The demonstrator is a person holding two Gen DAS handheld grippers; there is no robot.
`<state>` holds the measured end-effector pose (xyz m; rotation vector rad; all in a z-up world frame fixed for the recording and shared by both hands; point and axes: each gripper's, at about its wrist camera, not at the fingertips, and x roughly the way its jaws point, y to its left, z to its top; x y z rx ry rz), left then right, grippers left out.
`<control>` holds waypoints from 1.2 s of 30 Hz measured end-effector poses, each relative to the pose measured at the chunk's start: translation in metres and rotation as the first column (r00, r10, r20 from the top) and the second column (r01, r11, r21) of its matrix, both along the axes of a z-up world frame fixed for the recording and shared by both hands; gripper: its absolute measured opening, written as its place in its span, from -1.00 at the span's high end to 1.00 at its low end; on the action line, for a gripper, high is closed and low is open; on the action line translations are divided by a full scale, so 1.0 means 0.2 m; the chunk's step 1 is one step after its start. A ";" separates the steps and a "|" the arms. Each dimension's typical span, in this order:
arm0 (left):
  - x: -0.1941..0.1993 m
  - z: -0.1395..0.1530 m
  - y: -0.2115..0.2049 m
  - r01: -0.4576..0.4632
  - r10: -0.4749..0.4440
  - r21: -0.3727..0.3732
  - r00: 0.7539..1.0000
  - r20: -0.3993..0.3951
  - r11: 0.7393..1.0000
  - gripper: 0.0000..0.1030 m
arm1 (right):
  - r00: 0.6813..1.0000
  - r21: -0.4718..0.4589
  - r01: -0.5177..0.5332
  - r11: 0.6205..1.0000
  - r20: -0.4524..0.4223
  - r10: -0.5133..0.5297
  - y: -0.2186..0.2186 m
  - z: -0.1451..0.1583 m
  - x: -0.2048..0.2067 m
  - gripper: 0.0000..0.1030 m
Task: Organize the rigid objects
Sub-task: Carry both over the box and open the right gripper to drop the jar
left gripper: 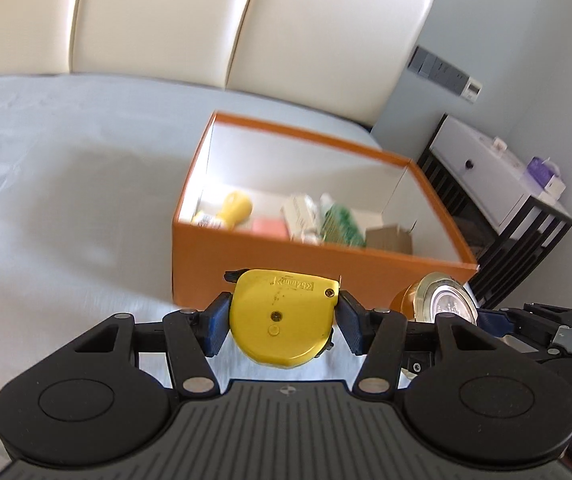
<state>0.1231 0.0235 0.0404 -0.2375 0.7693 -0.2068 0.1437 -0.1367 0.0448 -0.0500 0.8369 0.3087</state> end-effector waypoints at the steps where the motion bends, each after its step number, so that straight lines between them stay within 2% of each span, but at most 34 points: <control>1: 0.02 0.02 0.00 0.004 -0.004 0.003 1.000 0.009 1.000 -0.23 | 1.000 -0.003 -0.005 1.000 0.009 0.005 0.00 0.02 0.01 -0.46; 10: 0.21 0.11 0.00 0.013 -0.015 0.029 0.999 0.049 0.999 -0.23 | 0.998 -0.047 -0.043 0.998 0.045 0.045 0.03 0.13 0.21 -0.46; 15: 0.35 0.10 0.01 0.023 -0.027 0.080 0.999 0.043 0.997 -0.23 | 0.997 -0.093 -0.069 0.993 0.037 0.072 0.09 0.13 0.37 -0.46; 23: 0.55 0.02 0.03 0.028 -0.032 0.162 0.999 0.027 0.986 -0.23 | 0.989 -0.169 -0.144 0.975 -0.036 0.140 0.23 0.00 0.67 -0.46; 29: 0.66 -0.04 0.04 0.032 -0.036 0.179 0.999 0.014 0.983 -0.23 | 0.978 -0.234 -0.205 0.950 -0.092 0.189 0.32 -0.13 0.85 -0.46; 36: 0.73 -0.08 0.07 0.036 -0.040 0.175 0.999 0.020 0.984 -0.23 | 0.969 -0.242 -0.236 0.941 -0.130 0.210 0.36 -0.23 0.99 -0.46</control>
